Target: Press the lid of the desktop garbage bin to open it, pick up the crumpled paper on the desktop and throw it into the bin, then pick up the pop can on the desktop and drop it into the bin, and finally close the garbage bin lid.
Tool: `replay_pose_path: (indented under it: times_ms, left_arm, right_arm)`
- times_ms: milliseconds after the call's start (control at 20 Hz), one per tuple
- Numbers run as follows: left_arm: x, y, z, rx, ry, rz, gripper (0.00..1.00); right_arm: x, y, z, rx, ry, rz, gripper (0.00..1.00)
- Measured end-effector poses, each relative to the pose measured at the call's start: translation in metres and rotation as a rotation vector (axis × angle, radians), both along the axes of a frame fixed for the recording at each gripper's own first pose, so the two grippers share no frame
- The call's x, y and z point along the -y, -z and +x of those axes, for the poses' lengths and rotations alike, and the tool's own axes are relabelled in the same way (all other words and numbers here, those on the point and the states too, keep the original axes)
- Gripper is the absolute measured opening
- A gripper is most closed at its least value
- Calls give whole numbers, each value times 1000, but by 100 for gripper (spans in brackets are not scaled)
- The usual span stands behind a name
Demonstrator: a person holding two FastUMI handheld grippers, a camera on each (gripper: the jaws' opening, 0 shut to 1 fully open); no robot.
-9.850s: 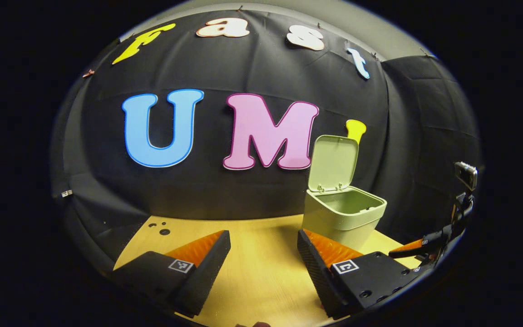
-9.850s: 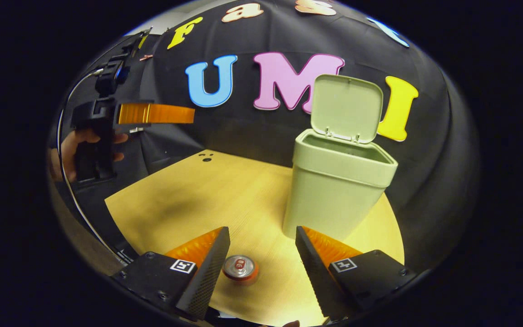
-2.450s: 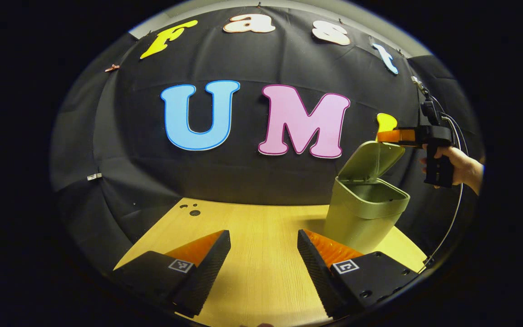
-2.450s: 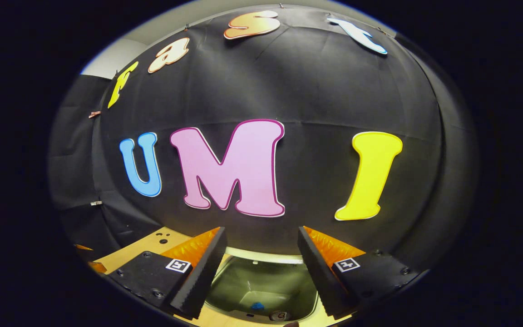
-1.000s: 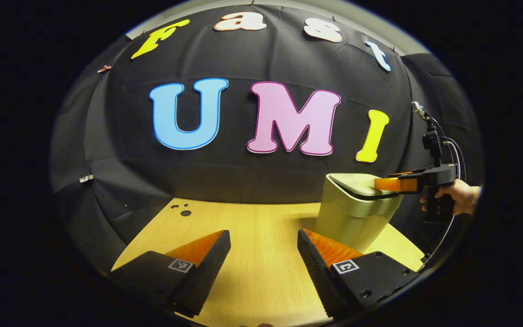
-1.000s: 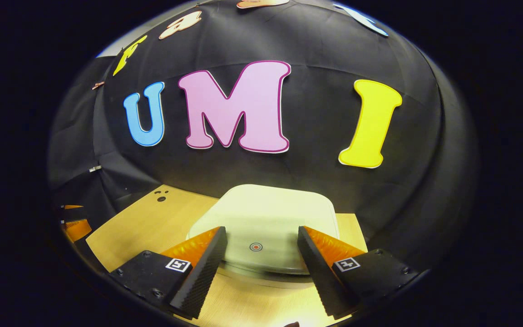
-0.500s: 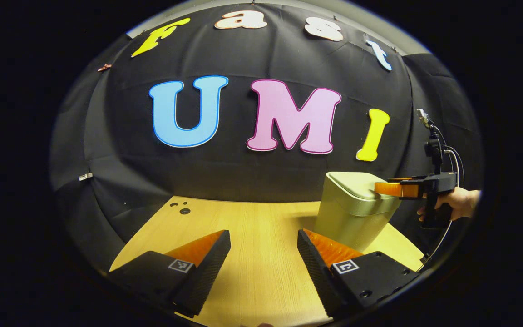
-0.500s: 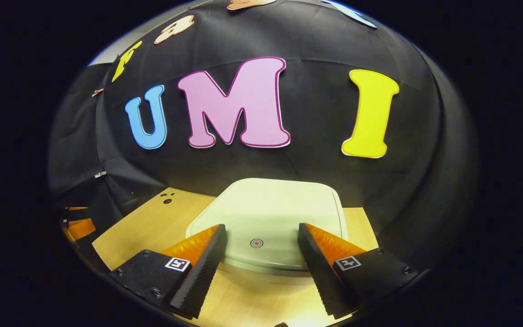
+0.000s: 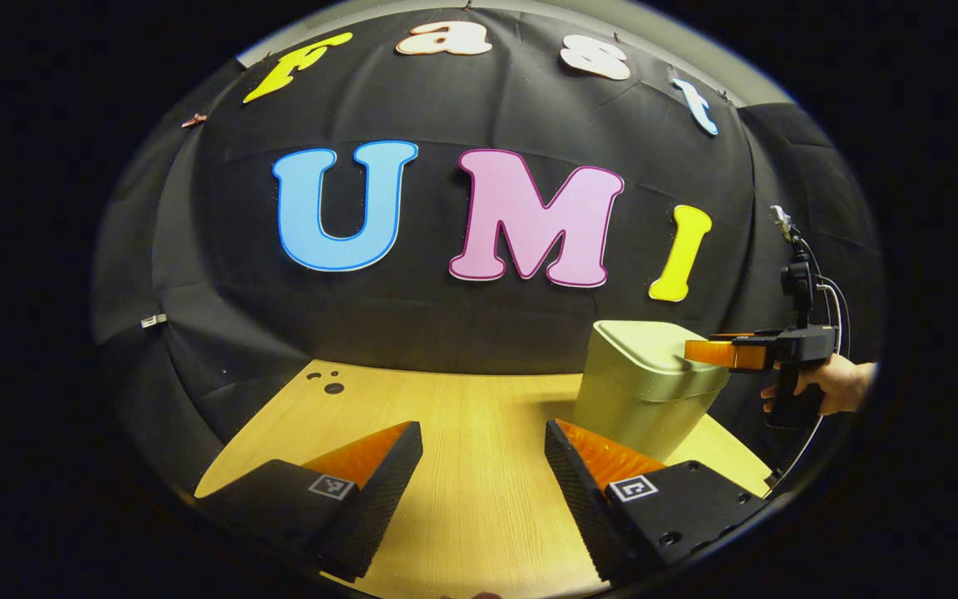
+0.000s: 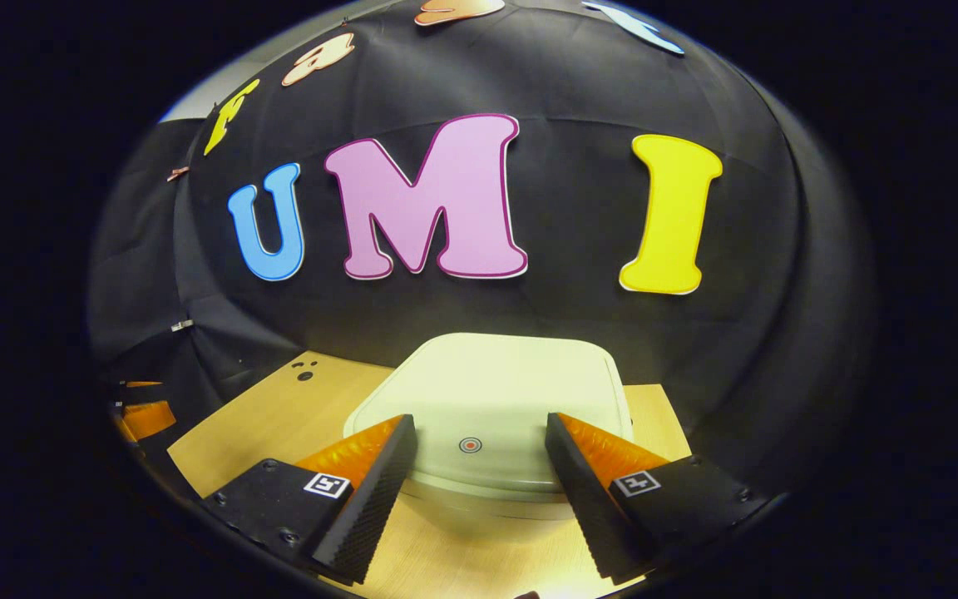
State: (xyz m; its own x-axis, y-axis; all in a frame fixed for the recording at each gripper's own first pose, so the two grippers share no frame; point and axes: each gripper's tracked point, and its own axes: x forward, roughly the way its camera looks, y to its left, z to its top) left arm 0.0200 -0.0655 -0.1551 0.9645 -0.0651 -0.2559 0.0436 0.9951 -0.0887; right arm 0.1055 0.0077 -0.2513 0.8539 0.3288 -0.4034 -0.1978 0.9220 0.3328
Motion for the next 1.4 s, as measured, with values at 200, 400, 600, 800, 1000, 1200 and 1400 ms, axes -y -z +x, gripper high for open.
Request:
replay_pose_path:
  times_ms: [200,400,600,800,1000,1200,1400]
  left_arm:
    - [2,-1,1,9,20,-7,95]
    - [5,-6,1,25,61,-1,95]
    - [3,-11,-1,42,100,10,95]
    - [3,-12,-3,49,137,5,95]
    - [1,-15,-6,58,145,5,95]
    - [1,-12,-6,56,149,-5,95]
    - [-1,-11,-4,55,137,-3,95]
  right_arm:
    - [-16,-29,-15,61,-12,15,100]
    - [-30,-43,-42,87,-30,-21,100]
    - [-43,-60,-73,107,-27,-37,100]
    - [-56,-69,-100,110,-6,-34,98]
    - [-65,-70,-118,103,-1,-26,98]
    - [-71,-69,-130,91,4,-16,98]
    - [-70,-69,-132,114,4,-49,98]
